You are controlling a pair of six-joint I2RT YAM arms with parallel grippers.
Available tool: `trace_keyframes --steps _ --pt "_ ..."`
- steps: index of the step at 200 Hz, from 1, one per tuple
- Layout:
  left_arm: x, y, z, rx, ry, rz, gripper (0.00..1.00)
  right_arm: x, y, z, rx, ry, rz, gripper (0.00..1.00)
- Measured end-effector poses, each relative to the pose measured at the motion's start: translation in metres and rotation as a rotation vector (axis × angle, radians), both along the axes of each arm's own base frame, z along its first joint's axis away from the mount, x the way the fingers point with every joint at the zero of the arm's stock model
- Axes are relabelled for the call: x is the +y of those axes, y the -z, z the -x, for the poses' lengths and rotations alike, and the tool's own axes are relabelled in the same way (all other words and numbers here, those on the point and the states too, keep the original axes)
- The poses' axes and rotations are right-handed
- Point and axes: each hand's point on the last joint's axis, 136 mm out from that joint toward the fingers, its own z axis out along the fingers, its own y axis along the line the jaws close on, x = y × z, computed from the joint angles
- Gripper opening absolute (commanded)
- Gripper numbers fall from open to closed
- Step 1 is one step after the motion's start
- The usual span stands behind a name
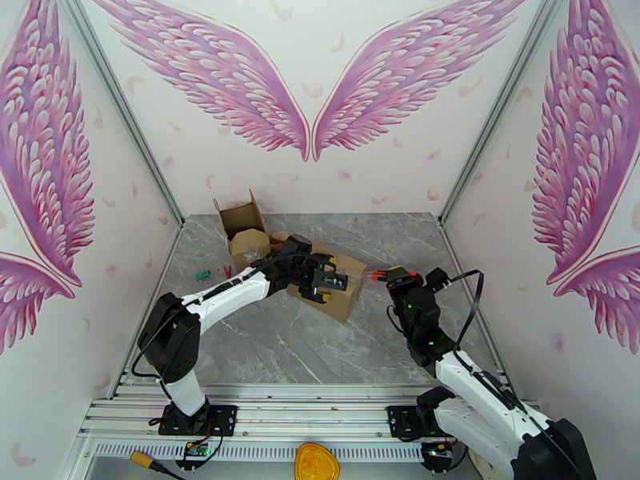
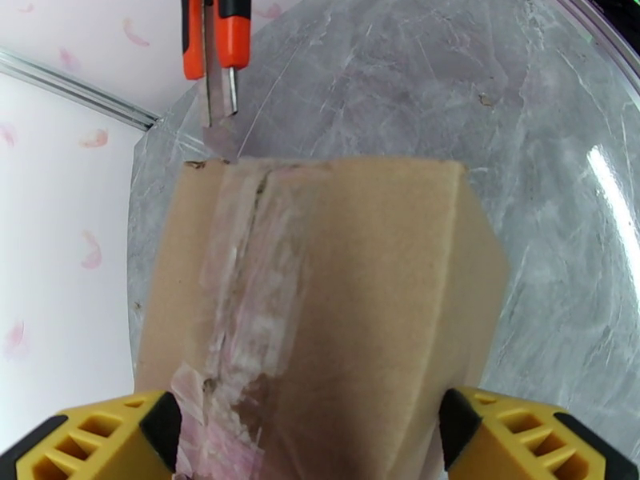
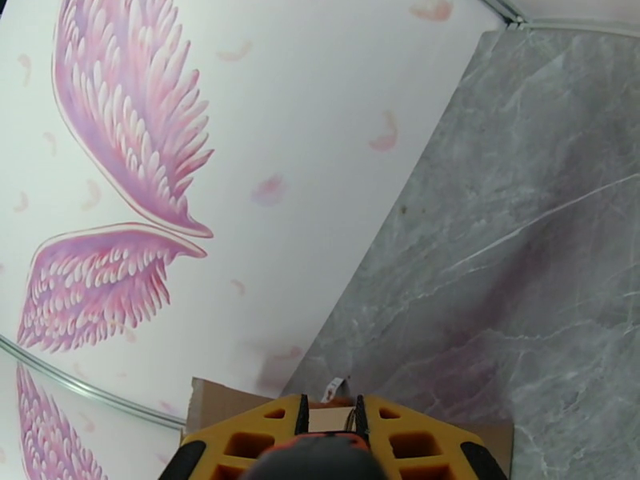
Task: Unpack the express box
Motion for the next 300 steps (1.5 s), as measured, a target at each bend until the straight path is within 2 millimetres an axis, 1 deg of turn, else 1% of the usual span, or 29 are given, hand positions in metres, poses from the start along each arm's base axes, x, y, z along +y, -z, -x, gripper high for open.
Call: trace_keyframes --steps 55,76,113,142,191,247,300 --pt "-0.001 0.000 0.001 -0.001 0.002 -0.002 0.90 -0.007 0.012 0.004 0.023 0.035 0.015 0.00" --pt "-0.002 0.000 0.001 -0.002 0.003 -0.003 0.90 -0.009 0.011 0.004 0.009 0.041 0.012 0.00" --pt "-0.002 0.000 0.002 -0.002 0.004 -0.003 0.90 -0.008 0.000 0.003 -0.034 0.040 0.009 0.00" --pt "-0.003 0.001 0.003 -0.004 0.005 -0.006 0.90 -0.007 -0.002 0.001 -0.047 0.039 0.005 0.00" --pt "-0.003 0.001 0.003 -0.009 0.000 -0.010 0.90 -0.005 0.002 -0.003 -0.042 0.036 0.005 0.00" --pt "-0.004 0.001 0.002 -0.011 -0.002 -0.009 0.90 -0.001 0.001 -0.005 -0.051 0.017 -0.003 0.00" --pt "-0.007 0.006 0.001 0.009 -0.019 -0.003 0.89 0.001 0.009 -0.005 -0.022 0.010 -0.045 0.00"
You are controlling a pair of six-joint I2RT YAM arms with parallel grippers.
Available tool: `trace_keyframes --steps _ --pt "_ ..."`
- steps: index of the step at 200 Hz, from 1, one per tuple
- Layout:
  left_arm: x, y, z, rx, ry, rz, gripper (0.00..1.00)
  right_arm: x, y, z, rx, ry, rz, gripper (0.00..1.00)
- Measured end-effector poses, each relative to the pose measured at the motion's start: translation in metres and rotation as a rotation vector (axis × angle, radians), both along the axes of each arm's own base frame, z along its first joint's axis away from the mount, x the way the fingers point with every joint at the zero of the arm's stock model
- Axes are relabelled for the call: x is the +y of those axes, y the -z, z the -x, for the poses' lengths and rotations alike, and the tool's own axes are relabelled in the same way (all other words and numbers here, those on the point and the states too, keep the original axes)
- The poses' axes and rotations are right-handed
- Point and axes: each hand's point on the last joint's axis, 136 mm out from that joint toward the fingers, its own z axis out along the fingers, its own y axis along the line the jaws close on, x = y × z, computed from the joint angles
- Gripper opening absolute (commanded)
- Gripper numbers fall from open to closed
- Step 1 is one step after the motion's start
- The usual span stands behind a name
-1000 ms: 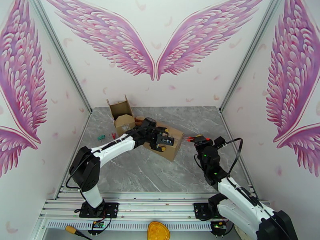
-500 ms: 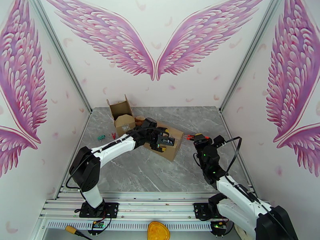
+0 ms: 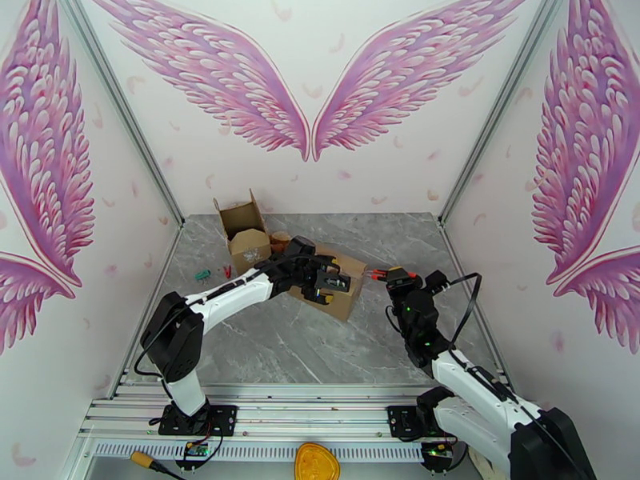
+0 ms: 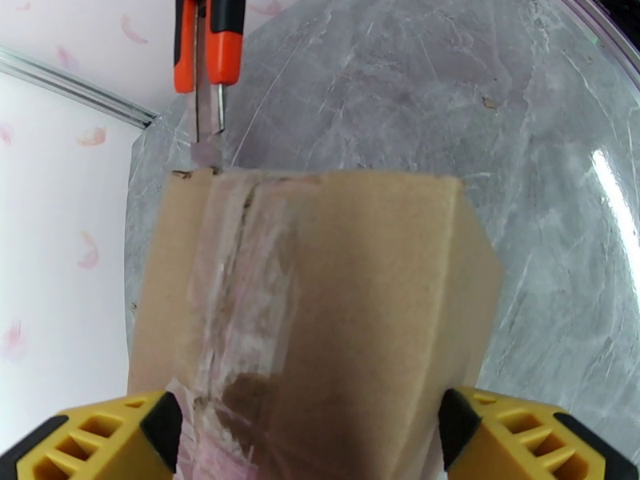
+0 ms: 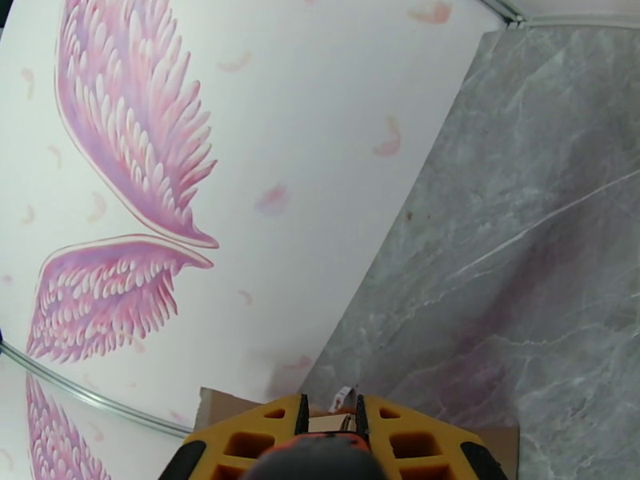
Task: Unpack the express box
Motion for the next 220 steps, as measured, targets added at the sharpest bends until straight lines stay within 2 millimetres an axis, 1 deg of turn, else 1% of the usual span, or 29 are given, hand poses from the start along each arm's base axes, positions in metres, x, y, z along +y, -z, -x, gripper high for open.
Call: trace_keyframes --steps 61,87,135,151,220 --pt "0.001 0.007 -0.002 0.020 -0.021 -0.009 0.89 -0.001 0.002 0.012 0.036 -0.019 -0.061 0.00" --pt "0.000 0.009 -0.002 0.025 -0.023 -0.010 0.90 0.000 0.003 0.014 0.045 -0.040 -0.075 0.00" --pt "-0.002 0.009 -0.004 0.039 -0.026 0.000 0.90 0.000 0.008 0.010 0.060 -0.060 -0.092 0.00" --pt "-0.002 0.009 -0.005 0.042 -0.028 0.004 0.90 0.004 0.010 0.007 0.063 -0.085 -0.101 0.00" --pt "0.006 0.010 -0.010 0.088 -0.018 0.015 0.91 0.013 0.011 -0.004 0.051 -0.188 -0.106 0.00"
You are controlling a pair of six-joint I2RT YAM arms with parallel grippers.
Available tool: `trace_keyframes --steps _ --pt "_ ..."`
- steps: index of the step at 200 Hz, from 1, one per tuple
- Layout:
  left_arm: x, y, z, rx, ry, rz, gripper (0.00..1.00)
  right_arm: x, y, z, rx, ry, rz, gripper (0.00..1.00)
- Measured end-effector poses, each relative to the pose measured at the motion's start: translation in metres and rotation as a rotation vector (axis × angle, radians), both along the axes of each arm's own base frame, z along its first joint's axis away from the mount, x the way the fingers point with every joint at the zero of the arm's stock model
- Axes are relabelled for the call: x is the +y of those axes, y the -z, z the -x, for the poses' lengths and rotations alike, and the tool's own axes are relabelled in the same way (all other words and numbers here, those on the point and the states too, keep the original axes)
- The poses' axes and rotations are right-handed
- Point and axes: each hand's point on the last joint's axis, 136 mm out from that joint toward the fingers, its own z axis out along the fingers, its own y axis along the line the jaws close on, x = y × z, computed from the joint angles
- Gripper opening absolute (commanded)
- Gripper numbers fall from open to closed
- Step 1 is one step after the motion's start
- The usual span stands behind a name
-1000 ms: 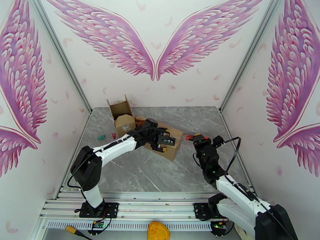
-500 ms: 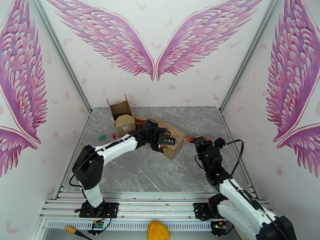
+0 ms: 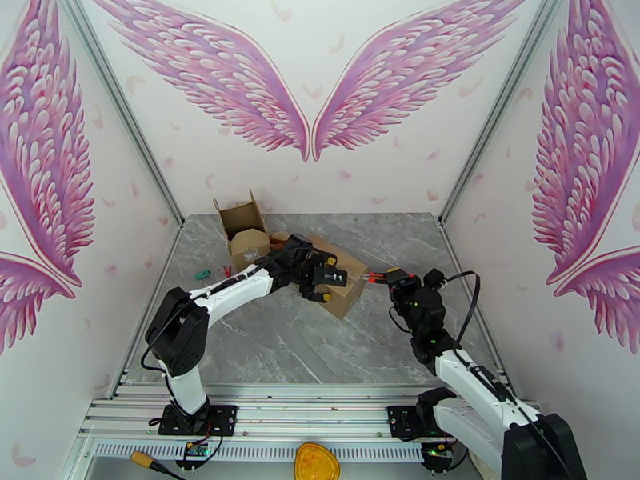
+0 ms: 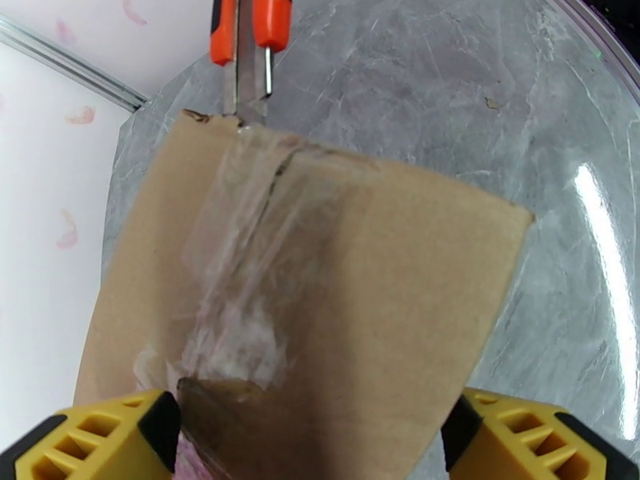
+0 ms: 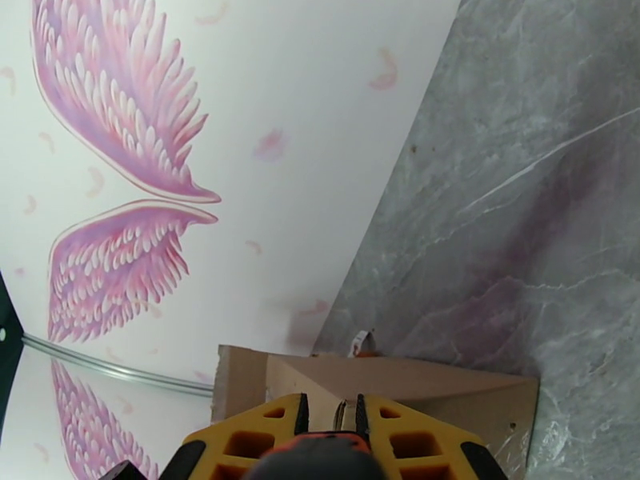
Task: Unpack the express box
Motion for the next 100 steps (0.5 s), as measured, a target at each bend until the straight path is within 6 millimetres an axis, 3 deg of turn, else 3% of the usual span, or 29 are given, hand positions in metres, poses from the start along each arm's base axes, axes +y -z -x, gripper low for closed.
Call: trace_keyframes --steps 100 --pt "0.012 0.003 -0.005 0.040 -0.023 -0.040 0.91 0.017 0.001 -0.017 -0.023 -0.171 -0.034 0.00"
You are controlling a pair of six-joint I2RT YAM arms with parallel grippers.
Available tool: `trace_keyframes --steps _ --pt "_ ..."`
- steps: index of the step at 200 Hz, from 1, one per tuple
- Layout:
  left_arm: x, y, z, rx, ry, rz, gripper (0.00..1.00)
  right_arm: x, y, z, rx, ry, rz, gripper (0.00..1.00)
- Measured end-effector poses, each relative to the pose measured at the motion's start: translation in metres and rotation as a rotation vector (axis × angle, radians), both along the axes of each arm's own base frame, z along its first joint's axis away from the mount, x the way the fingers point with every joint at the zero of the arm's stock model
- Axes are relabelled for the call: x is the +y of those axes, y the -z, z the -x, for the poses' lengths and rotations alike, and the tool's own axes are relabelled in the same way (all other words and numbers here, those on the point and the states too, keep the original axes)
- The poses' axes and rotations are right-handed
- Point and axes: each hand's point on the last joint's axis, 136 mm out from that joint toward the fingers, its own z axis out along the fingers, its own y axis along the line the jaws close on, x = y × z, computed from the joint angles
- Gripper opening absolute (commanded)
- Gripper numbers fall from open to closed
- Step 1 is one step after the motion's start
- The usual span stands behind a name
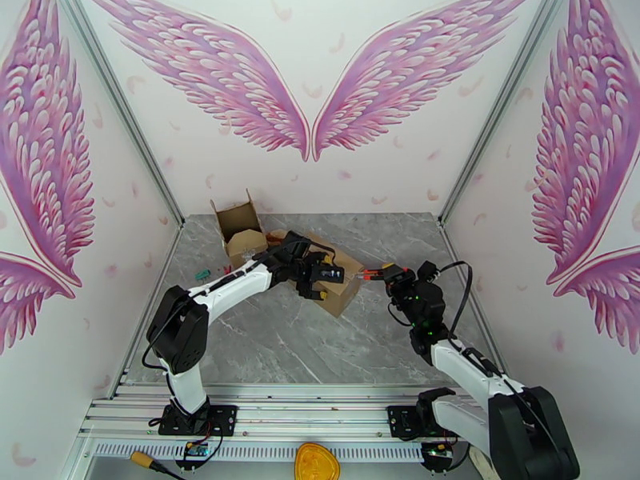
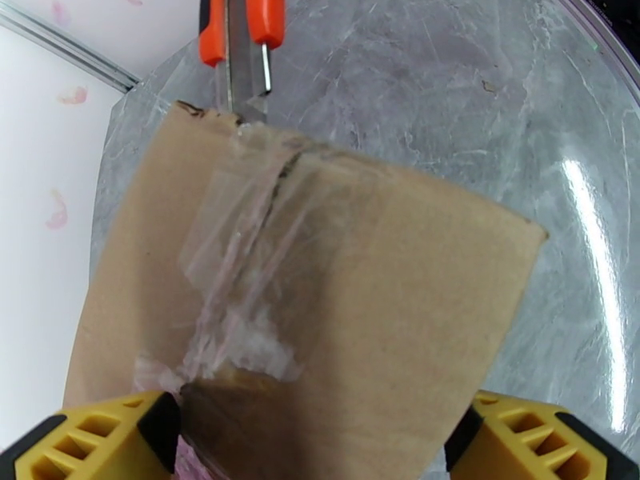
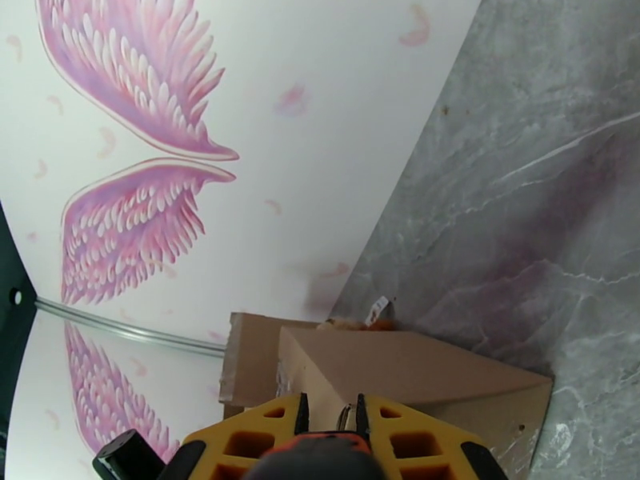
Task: Unpack the express box
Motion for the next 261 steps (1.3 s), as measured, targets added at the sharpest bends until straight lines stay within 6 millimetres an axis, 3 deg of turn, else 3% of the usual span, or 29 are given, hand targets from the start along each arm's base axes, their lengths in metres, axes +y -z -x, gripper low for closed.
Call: trace_keyframes --steps 138,194,225,261 --pt "-0.002 0.001 0.010 -0.006 0.078 0.000 0.92 0.011 -0.005 -0.004 0.122 -0.374 0.078 0.00" --pt "-0.004 0.002 0.012 -0.002 0.099 0.008 0.91 0.013 0.001 -0.002 0.138 -0.495 0.050 0.00" --pt "-0.006 -0.007 -0.021 -0.049 0.017 0.042 0.91 0.042 0.016 0.033 0.231 -0.716 -0.072 0.00" --pt "0.002 -0.008 -0.040 -0.064 -0.046 0.039 0.90 0.046 0.023 0.042 0.277 -0.768 -0.125 0.00"
